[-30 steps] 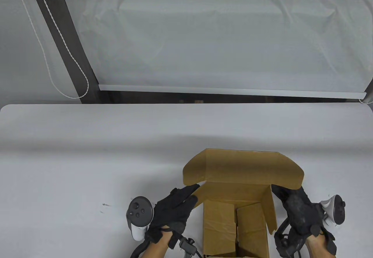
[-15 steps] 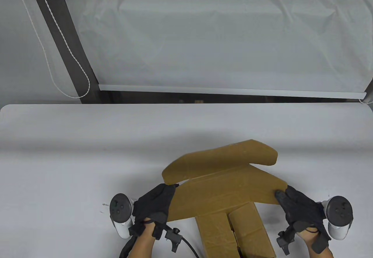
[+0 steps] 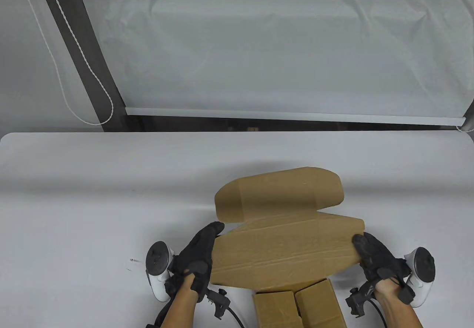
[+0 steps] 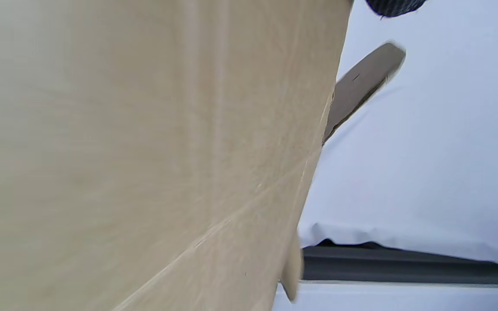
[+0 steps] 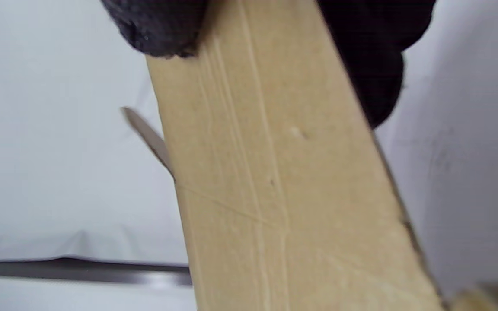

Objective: Fully disassemble mailer box

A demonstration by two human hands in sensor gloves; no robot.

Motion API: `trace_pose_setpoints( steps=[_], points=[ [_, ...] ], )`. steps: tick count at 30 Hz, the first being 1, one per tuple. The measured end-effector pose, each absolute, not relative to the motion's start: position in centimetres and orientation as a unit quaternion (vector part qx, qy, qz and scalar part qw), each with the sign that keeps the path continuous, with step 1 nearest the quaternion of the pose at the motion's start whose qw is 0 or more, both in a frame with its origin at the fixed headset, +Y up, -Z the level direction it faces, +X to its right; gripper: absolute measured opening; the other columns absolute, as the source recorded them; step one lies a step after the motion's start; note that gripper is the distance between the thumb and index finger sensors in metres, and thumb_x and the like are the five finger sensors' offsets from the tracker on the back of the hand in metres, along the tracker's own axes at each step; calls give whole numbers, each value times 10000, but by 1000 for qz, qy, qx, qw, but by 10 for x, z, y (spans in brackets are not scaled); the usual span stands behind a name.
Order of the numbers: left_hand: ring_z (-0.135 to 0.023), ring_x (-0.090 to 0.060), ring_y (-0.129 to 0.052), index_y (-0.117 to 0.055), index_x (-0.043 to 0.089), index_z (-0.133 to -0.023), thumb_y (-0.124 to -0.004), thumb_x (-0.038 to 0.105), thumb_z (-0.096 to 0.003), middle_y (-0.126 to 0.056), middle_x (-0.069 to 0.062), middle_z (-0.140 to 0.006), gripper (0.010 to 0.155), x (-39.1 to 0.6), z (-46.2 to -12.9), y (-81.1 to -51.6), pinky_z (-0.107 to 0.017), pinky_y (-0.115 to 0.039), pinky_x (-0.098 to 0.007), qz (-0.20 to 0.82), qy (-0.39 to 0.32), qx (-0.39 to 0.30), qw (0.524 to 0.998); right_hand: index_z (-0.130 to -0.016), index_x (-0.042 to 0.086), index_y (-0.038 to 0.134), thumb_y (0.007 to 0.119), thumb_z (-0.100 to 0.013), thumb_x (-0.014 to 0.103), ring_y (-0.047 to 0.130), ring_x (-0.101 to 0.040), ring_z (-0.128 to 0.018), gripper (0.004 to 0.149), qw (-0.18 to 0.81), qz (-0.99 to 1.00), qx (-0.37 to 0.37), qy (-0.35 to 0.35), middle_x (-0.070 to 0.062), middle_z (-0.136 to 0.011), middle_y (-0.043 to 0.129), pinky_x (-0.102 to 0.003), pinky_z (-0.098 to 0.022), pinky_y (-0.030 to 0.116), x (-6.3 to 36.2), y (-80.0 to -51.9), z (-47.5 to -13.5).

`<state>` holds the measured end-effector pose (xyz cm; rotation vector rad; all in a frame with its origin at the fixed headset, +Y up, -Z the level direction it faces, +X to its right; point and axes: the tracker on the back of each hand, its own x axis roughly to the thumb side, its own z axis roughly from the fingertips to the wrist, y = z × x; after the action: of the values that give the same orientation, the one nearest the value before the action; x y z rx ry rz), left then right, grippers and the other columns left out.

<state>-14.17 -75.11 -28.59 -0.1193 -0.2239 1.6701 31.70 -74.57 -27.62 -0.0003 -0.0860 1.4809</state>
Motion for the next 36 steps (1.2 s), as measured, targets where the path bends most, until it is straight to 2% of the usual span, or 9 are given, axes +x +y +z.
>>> trace_pose_setpoints(
  steps=[3,8,14,17,24,30,32,34,36],
  points=[
    [-964,-562,-417,-276,18,-1111,-619,610,-588,-472,-292,-1091,861,-136,-283,-753,-606,-196,-769,702,-83,-92,701,-903,65,807,742,-552,374,991,-350,-441,473,756,651,-24,-62,-196,-658,1010,-556,-582,692,324,-750,-275],
    [-937,-609,-403,-398,-32,-1087,-663,588,-568,-499,-345,-1062,850,-113,-276,-759,-590,-162,-775,591,-97,-206,774,-922,36,774,728,-557,365,1008,-337,-428,494,794,595,-91,-88,-211,-681,1005,-545,-565,713,328,-761,-272],
    [-814,-574,-678,-716,-40,-880,-737,458,-548,-828,-296,-819,599,-77,-273,-747,-608,-271,-770,406,-138,-219,877,-1028,0,593,679,-582,335,947,-416,-625,564,827,560,-50,2,-295,-909,838,-591,-648,619,322,-776,-282],
    [-739,-540,-776,-774,-53,-797,-733,455,-552,-903,-260,-704,565,-74,-272,-746,-597,-347,-768,396,-147,-226,878,-1073,-37,398,655,-595,349,898,-451,-683,666,819,573,-25,31,-347,-993,682,-610,-654,583,321,-777,-286],
    [-593,-467,-909,-859,-58,-660,-761,428,-540,-983,-212,-498,510,-76,-273,-741,-576,-457,-754,379,-125,-197,895,-1023,-32,-4,565,-608,581,735,-483,-800,934,573,814,-51,82,-447,-1038,250,-655,-654,474,333,-763,-280],
    [-570,-428,-934,-874,-39,-632,-758,418,-536,-993,-183,-460,482,-73,-272,-736,-578,-494,-738,332,-113,-156,923,-1105,86,133,606,-595,572,583,-484,-892,848,432,901,22,-35,-390,-1057,96,-663,-693,368,305,-722,-267],
    [-574,-424,-931,-869,-36,-639,-751,422,-541,-989,-179,-465,483,-78,-272,-735,-577,-498,-736,334,-97,-135,928,-1139,131,297,623,-587,571,760,-356,-692,777,361,929,75,-26,-377,-1025,349,-594,-625,535,279,-712,-263],
    [-572,-426,-931,-867,-40,-640,-747,422,-543,-988,-181,-466,487,-82,-273,-736,-575,-499,-737,340,-84,-114,930,-1146,161,373,617,-580,591,889,-246,-383,751,298,944,133,49,-353,-841,714,-514,-391,736,249,-711,-258],
    [-595,-434,-924,-862,-37,-656,-740,426,-548,-990,-185,-493,491,-85,-274,-738,-580,-490,-739,353,-88,-114,924,-1150,214,280,583,-591,608,902,-247,-395,748,245,934,170,198,-345,-842,731,-514,-405,744,218,-724,-251]
  ],
)
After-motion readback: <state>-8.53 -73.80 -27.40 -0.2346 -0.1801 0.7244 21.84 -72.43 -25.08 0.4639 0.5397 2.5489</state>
